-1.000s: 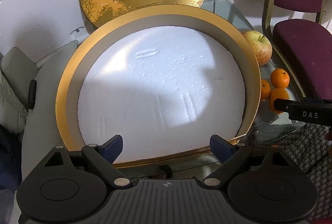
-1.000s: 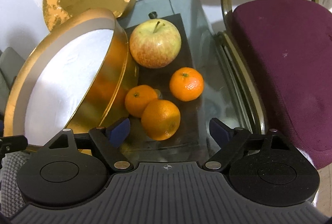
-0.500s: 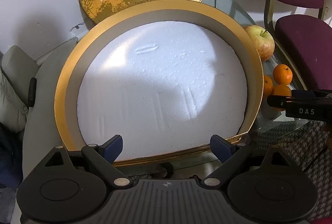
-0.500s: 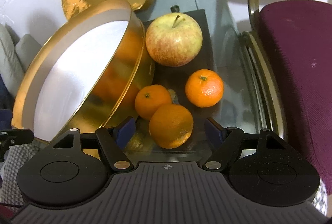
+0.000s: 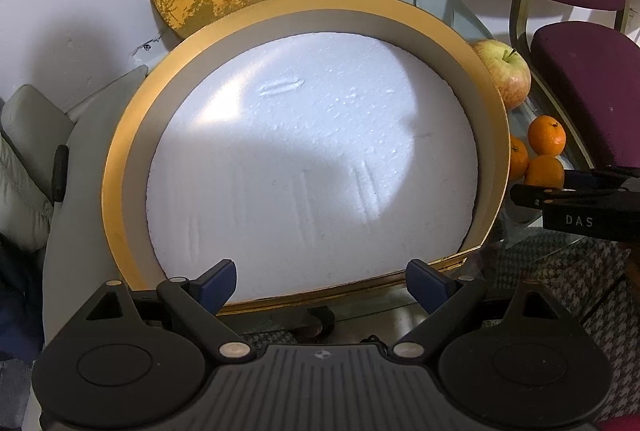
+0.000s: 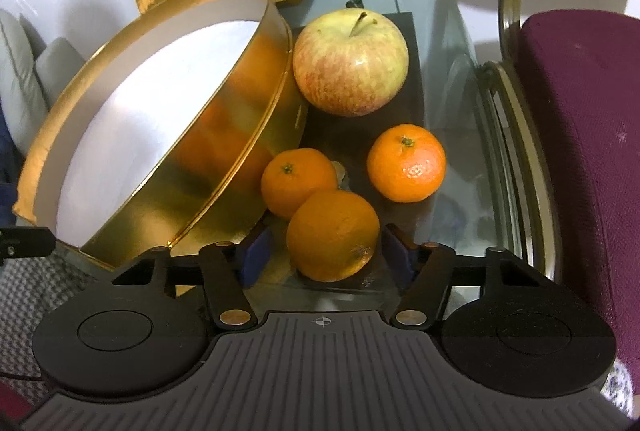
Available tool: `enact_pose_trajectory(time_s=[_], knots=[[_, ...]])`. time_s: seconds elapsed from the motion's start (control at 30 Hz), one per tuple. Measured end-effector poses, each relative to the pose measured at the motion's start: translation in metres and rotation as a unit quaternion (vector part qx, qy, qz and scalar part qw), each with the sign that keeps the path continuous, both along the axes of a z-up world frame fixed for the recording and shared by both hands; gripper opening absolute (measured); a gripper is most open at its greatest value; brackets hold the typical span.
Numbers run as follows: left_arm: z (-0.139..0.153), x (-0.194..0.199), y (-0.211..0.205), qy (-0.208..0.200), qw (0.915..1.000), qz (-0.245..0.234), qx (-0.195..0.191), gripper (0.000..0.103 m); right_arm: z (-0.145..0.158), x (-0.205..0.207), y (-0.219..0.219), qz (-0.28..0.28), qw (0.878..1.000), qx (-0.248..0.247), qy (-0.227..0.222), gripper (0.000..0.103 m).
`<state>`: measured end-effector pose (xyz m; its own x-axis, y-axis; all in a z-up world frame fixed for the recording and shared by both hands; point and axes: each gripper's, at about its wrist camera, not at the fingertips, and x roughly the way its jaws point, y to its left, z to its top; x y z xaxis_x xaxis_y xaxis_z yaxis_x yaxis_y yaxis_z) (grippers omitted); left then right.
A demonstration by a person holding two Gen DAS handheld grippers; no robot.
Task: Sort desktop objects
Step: 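Reach the right gripper to a mandarin orange and close on it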
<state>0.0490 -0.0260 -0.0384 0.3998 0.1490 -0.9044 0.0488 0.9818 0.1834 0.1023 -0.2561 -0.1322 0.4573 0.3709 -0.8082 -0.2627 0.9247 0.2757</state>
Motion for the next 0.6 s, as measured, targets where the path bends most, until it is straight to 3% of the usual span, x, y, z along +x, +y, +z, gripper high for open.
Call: enact_pose_trajectory(time_s=[0.3,0.6], knots=[[0.0015,0.0000,0.0017,-0.002,1.0000,0.003,-0.001,0.092,0.0013,0.0014,0.0025,0.001,1.000,-0.022,-0.004,0.049],[0.0074,-0.0058,0.0060,-0.012,0.9999,0.004,-0.007,0.092,0.0049,0.0002,0.0037,-0.014,0.999,-0.034,0.003,0.048]])
